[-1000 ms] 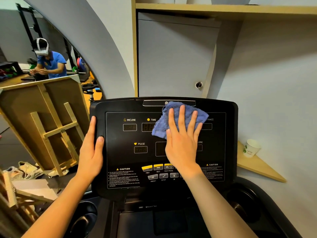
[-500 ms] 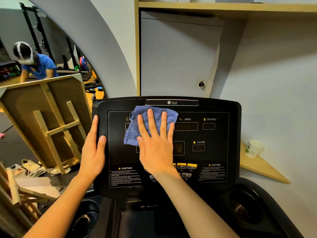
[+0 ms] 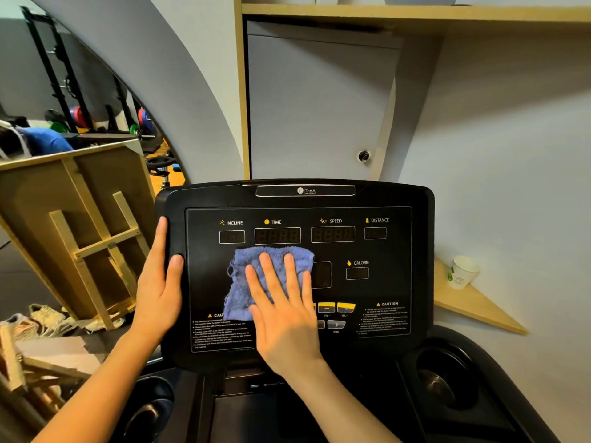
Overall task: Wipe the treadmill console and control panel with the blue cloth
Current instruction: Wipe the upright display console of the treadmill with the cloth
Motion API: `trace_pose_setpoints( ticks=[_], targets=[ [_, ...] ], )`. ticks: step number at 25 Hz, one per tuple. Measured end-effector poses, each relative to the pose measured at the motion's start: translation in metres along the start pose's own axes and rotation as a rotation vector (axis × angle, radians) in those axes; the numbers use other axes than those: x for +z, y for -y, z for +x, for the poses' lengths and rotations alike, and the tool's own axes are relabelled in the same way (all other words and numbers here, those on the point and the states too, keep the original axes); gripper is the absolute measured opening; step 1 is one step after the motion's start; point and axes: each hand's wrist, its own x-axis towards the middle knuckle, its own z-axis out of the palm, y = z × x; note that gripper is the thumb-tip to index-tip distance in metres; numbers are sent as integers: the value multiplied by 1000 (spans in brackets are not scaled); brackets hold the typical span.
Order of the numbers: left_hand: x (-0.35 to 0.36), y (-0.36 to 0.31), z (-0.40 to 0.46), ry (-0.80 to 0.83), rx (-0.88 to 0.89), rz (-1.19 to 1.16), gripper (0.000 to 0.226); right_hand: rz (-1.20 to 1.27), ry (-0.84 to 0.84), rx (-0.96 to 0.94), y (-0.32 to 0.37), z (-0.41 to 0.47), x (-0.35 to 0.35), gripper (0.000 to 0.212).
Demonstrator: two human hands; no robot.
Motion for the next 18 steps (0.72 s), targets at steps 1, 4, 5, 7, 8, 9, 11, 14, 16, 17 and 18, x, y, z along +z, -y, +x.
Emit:
trace_pose_setpoints(
  ticks=[1, 4, 5, 7, 8, 9, 11, 14, 16, 17, 18],
  targets=[
    [0, 0, 0, 5, -5, 6, 63, 4, -10, -2, -2, -3, 0, 62],
    [0, -2, 0, 7, -13, 17, 64, 4, -21, -9, -10, -7, 1, 61],
    [0, -3, 0, 7, -14, 13, 64, 1, -26, -8, -13, -8, 1, 62],
    [-1, -5, -1, 8, -20, 2, 64, -20, -34, 4, -22, -11, 0, 64],
    [-1, -7, -1, 6, -24, 0, 64, -39, -37, 13, -27, -13, 0, 65],
    [0, -9, -2, 4, -27, -3, 64, -63, -38, 20, -32, -15, 0, 66],
    [1, -11, -2, 1, -30, -10, 62, -106, -34, 31, -44, -19, -1, 68],
    [1, -12, -3, -4, -31, -5, 63, -150, -37, 55, -67, -25, -2, 70],
    [1, -13, -3, -2, -35, 10, 64, -165, -52, 84, -84, -29, -5, 71],
    [1, -14, -3, -2, -39, 18, 64, -168, -66, 95, -94, -31, -6, 72],
    [1, -15, -4, -4, -44, 27, 65, -162, -81, 101, -104, -33, -6, 75]
  ],
)
